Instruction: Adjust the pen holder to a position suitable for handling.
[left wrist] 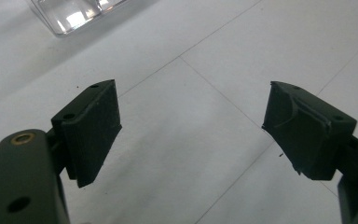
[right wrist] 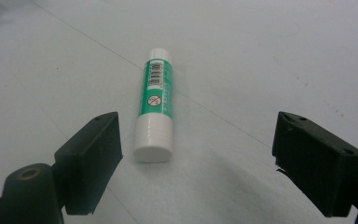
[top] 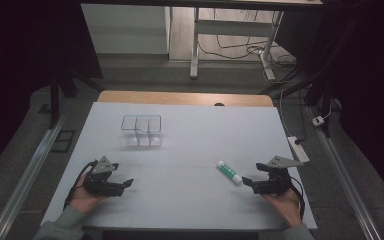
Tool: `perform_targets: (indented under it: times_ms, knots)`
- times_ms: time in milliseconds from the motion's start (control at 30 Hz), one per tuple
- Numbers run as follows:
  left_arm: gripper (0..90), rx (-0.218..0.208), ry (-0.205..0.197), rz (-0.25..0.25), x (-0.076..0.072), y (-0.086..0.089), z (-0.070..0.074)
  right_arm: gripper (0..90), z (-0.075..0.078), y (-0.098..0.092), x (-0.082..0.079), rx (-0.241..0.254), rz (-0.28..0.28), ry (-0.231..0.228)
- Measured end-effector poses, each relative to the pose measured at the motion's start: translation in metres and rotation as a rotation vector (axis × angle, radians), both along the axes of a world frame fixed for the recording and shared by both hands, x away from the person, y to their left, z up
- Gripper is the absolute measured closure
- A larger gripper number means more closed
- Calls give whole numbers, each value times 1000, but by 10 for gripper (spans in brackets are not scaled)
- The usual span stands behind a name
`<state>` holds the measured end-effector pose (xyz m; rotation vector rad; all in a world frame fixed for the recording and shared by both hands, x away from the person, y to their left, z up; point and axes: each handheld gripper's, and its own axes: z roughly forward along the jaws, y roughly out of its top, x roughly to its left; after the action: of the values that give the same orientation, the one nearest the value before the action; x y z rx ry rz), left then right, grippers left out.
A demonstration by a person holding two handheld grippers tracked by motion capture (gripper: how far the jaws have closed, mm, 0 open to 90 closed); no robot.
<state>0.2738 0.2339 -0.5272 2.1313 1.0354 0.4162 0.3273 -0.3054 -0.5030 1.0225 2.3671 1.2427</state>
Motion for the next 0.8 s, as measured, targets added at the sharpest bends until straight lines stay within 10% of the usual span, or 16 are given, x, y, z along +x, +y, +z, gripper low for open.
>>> perform_targets:
  times_ms: [800]
  knots:
    - [188, 17, 5, -22, 9, -6, -1, 154, -3, -1, -7, -5, -8, 9]
